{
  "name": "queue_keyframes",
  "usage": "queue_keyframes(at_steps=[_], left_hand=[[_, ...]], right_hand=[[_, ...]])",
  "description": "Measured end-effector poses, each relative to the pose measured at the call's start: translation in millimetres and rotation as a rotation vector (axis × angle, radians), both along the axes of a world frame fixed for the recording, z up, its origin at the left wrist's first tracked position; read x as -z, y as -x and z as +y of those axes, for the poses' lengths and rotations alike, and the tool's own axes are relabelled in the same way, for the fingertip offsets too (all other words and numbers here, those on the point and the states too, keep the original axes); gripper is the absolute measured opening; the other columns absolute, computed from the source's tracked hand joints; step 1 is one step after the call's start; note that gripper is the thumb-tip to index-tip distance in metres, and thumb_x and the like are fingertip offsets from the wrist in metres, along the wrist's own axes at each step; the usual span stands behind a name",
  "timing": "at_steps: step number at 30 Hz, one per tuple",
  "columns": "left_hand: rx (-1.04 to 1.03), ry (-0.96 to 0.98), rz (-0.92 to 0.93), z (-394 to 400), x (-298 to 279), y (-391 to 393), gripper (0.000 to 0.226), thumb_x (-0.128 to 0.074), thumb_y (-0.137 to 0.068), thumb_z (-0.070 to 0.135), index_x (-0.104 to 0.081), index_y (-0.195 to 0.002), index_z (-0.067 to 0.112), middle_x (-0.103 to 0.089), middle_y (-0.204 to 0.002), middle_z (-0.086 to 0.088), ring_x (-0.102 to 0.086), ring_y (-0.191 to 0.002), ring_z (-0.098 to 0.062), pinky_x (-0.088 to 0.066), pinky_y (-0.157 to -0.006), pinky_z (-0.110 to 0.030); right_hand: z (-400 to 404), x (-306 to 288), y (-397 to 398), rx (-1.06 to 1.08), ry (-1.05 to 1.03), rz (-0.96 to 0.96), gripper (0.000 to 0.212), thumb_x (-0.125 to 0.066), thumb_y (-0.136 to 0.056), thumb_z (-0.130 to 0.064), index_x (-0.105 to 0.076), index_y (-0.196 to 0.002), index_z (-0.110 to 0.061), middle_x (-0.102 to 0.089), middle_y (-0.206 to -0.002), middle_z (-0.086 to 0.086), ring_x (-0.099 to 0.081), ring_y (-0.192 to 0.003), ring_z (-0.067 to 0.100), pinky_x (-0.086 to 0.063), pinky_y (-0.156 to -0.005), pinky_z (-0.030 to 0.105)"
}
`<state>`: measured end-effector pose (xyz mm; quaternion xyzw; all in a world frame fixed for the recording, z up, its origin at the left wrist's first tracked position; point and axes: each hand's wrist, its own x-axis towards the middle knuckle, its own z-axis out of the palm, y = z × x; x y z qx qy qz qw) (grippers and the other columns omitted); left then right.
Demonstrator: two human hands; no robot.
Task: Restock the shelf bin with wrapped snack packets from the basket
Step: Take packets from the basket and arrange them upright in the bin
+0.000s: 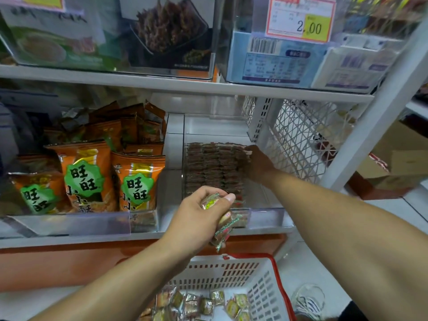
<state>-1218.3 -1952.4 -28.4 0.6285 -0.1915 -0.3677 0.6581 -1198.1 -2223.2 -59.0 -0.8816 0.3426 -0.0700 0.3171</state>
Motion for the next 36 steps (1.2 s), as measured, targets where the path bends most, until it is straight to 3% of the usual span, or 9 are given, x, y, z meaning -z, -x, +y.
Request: queue_keyframes(at_steps=[5,8,13,20,24,27,28,31,36], left_hand=[[0.019,-0.007,0.035,0.0,1.2,1.2,0.019,-0.076,-0.089,0.043,-0.072,-0.098,0.028,-0.074,-0.085,-0.018,-0.069,-0.064,-0.027,-0.058,-0.061,-0.039],[0.025,-0.004,0.053,1.1,2.2,1.5,0.019,-0.077,-0.087,0.043,-0.072,-0.098,0.029,-0.075,-0.088,-0.016,-0.07,-0.063,-0.028,-0.059,-0.058,-0.039],[0.032,0.004,0.061,0.8,3.3,0.4,0.02,-0.077,-0.087,0.043,-0.072,-0.099,0.028,-0.074,-0.085,-0.014,-0.069,-0.062,-0.028,-0.058,-0.058,-0.038],[0.044,0.02,0.078,-1.2,4.3,-3.4,0.024,-0.077,-0.088,0.041,-0.07,-0.102,0.023,-0.068,-0.077,-0.013,-0.064,-0.062,-0.029,-0.057,-0.059,-0.043],[0.005,0.018,0.078,0.1,2.6,-4.7,0.024,-0.076,-0.09,0.038,-0.069,-0.105,0.02,-0.067,-0.077,-0.012,-0.064,-0.059,-0.026,-0.056,-0.057,-0.039],[-0.032,0.013,0.066,2.1,0.4,-5.9,0.025,-0.074,-0.092,0.034,-0.067,-0.108,0.016,-0.063,-0.069,-0.009,-0.062,-0.053,-0.022,-0.054,-0.051,-0.034],[-0.04,0.01,0.065,2.7,-0.1,-6.1,0.026,-0.074,-0.092,0.033,-0.067,-0.109,0.015,-0.063,-0.068,-0.01,-0.061,-0.052,-0.021,-0.054,-0.05,-0.034],[-0.067,-0.007,0.057,4.5,-0.9,-7.3,0.025,-0.075,-0.091,0.034,-0.069,-0.107,0.015,-0.065,-0.073,-0.013,-0.063,-0.053,-0.023,-0.055,-0.051,-0.034],[-0.096,-0.023,0.048,9.4,0.2,-11.5,0.022,-0.078,-0.089,0.039,-0.073,-0.1,0.021,-0.069,-0.072,-0.006,-0.071,-0.064,-0.026,-0.056,-0.054,-0.035]], right_hand=[[1.8,20.8,-3.9,0.1,-0.04,-0.069,0.034,-0.059,-0.094,-0.011,-0.053,-0.127,-0.018,-0.065,-0.117,0.004,-0.059,-0.099,0.02,-0.043,-0.084,0.025],[3.0,21.2,-5.9,0.137,-0.013,-0.096,0.022,-0.055,-0.095,-0.004,-0.055,-0.115,-0.013,-0.057,-0.099,0.009,-0.055,-0.077,0.017,-0.045,-0.063,0.017],[7.6,20.0,-8.1,0.139,-0.007,-0.048,0.043,-0.061,-0.095,-0.017,-0.048,-0.136,-0.014,-0.063,-0.127,0.015,-0.061,-0.116,0.033,-0.048,-0.097,0.035],[16.2,-3.1,4.4,-0.056,-0.104,-0.035,0.054,-0.062,-0.097,-0.023,-0.044,-0.148,-0.024,-0.058,-0.14,0.003,-0.056,-0.128,0.026,-0.043,-0.109,0.032],[33.4,-38.1,21.5,-0.188,0.119,0.173,0.04,-0.053,-0.102,-0.022,-0.053,-0.141,-0.015,-0.059,-0.14,0.009,-0.059,-0.123,0.029,-0.047,-0.088,0.025],[50.6,-55.0,44.8,-0.276,0.224,0.377,0.04,-0.049,-0.098,-0.005,-0.054,-0.138,-0.002,-0.059,-0.135,0.019,-0.061,-0.11,0.03,-0.04,-0.056,0.013],[55.0,-56.3,55.2,-0.291,0.238,0.405,0.04,-0.047,-0.099,-0.003,-0.054,-0.137,0.001,-0.06,-0.134,0.022,-0.061,-0.106,0.032,-0.041,-0.056,0.013],[68.1,-54.6,85.8,-0.3,0.222,0.429,0.039,-0.042,-0.104,-0.012,-0.053,-0.139,-0.001,-0.057,-0.139,0.021,-0.057,-0.122,0.034,-0.046,-0.095,0.031],[90.8,-45.9,117.0,-0.226,0.251,0.349,0.041,-0.035,-0.106,-0.044,-0.064,-0.125,-0.022,-0.068,-0.123,0.006,-0.062,-0.113,0.029,-0.05,-0.091,0.038]])
